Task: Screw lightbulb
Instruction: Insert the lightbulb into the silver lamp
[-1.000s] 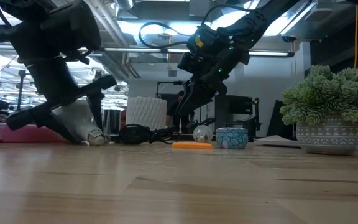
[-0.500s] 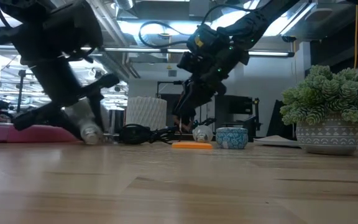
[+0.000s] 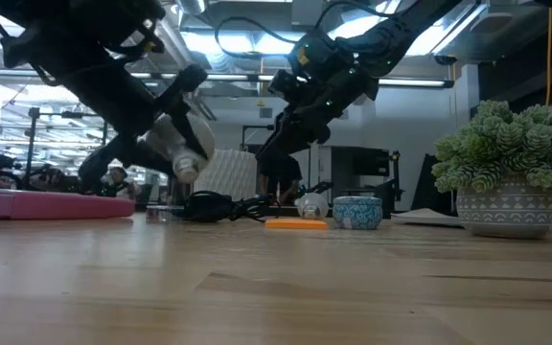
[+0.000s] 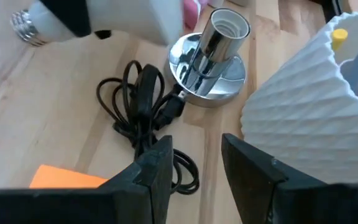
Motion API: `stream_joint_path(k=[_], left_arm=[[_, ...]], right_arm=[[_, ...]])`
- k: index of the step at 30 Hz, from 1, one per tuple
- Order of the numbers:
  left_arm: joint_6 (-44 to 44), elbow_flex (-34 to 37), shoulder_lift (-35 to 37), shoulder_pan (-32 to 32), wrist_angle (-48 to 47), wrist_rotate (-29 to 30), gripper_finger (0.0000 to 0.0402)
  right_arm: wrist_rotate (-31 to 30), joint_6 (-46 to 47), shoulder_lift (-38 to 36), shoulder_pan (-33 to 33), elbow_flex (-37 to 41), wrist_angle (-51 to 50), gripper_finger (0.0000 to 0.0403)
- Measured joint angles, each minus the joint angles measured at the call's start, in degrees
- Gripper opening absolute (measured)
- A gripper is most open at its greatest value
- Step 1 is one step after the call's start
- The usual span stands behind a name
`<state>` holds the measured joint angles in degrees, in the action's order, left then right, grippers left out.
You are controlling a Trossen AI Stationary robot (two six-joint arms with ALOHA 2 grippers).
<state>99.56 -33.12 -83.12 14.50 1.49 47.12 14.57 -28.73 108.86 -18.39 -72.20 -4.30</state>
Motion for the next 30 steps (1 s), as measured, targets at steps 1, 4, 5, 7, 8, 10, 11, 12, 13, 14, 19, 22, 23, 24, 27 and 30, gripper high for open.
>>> stream_joint_path(k=[1,4,5,7,8,10,11,12,13,14,19,22,23,24,27,30], left_arm=[[-0.84,0.00,0.48,0.36,-0.09,1.90,0.0152],[-3.00,-0.02,2.58,1.05,-1.07,6.99,0.0153],[-4.41,-0.02,3.30,1.22,-1.31,8.43,0.0153],[-6.63,-0.04,4.90,1.53,-2.23,11.04,0.0152],[-7.75,-0.04,5.85,1.65,-2.68,12.37,0.0152],[-10.78,-0.09,7.49,1.66,-3.42,15.09,0.0153],[-12.15,-0.09,8.32,1.66,-4.08,16.32,0.0154],[-13.61,-0.09,9.18,1.66,-4.50,17.76,0.0155],[-15.32,-0.09,10.00,1.66,-4.37,19.25,0.0156],[-17.11,-0.09,10.75,1.66,-4.36,20.77,0.0156],[-26.96,-0.09,13.20,1.60,-4.31,27.03,0.0154],[-31.57,-0.09,13.49,1.60,-4.31,28.90,0.0156],[-32.47,-0.09,13.49,1.60,-4.39,29.38,0.0157],[-32.98,-0.09,13.49,1.60,-4.33,29.70,0.0158],[-35.37,-0.09,13.49,1.57,-4.34,30.09,0.0157],[-37.20,-0.09,13.49,1.57,-4.26,30.52,0.0155]], right_arm=[[0.62,0.93,0.00,0.00,0.00,0.01,0.0143],[4.99,4.03,0.01,0.03,0.00,0.09,0.0143],[6.71,4.46,0.13,0.05,0.00,0.65,0.0143],[9.07,5.34,0.93,0.15,0.00,3.35,0.0143],[9.59,6.49,1.57,0.43,0.00,4.92,0.0143],[9.49,9.34,3.42,0.79,0.00,8.89,0.0143],[9.47,10.55,4.46,1.14,0.00,10.39,0.0143],[9.28,11.33,5.52,1.45,0.00,11.81,0.0143],[8.83,11.93,6.51,1.84,0.00,13.11,0.0143],[8.12,12.37,7.42,2.29,0.00,14.07,0.0143],[1.72,14.01,10.58,4.36,0.00,16.26,0.0143],[1.48,14.12,11.47,5.51,0.00,14.18,0.0143],[1.43,14.12,11.68,5.99,-0.01,13.21,0.0143],[1.37,14.12,11.78,6.40,-0.09,12.36,0.0143],[1.16,14.01,11.67,7.84,-0.28,8.53,0.0143],[1.26,13.93,11.57,9.50,-0.33,5.24,0.0143]])
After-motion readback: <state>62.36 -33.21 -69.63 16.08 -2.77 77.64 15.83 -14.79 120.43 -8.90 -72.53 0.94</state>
